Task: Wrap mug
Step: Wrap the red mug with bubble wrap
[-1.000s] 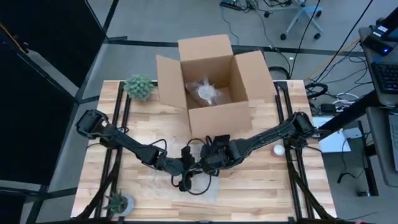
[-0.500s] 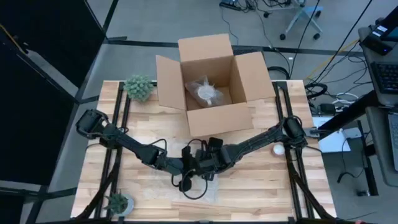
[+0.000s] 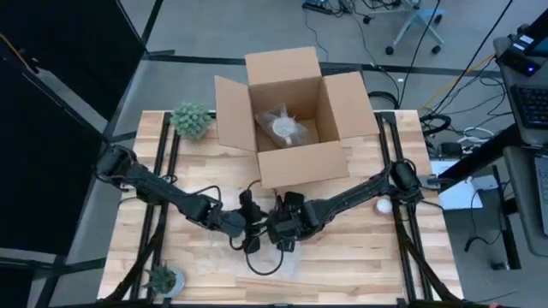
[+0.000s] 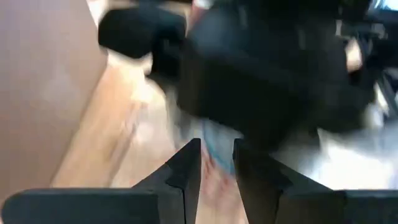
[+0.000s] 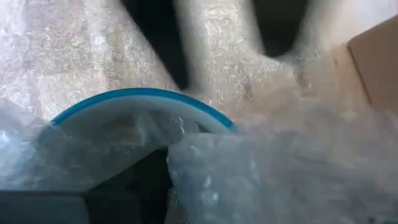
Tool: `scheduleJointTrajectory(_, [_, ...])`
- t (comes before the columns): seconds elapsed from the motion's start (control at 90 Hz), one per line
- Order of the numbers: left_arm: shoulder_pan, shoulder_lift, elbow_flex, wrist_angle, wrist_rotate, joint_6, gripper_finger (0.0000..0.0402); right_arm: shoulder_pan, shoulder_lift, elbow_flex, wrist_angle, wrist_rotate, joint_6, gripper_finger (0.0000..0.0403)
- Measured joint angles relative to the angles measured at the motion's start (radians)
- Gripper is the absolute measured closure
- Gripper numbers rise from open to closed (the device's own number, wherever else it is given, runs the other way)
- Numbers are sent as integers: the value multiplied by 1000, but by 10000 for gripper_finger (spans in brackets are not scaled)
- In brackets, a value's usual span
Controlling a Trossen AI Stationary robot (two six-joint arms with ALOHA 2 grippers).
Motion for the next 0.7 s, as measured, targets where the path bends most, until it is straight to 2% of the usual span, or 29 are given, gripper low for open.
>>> scheduleJointTrajectory(0.111, [16, 46, 0, 54, 2, 6, 320, 0, -1, 0, 0, -1, -2, 184])
scheduleJointTrajectory(0.267, [12, 85, 0, 154, 100, 35, 320, 1, -1, 0, 2, 4, -8, 184])
scheduleJointTrajectory(0.356, [15, 104, 1, 150, 131, 34, 320, 1, -1, 1, 5, -1, -17, 184])
scheduleJointTrajectory(0.456, [21, 139, 3, 150, 123, 35, 320, -1, -1, 15, -2, -8, -32, 184])
scheduleJointTrajectory(0.7, [22, 174, 7, 158, 123, 31, 320, 4, 7, 141, -214, -77, -42, 184])
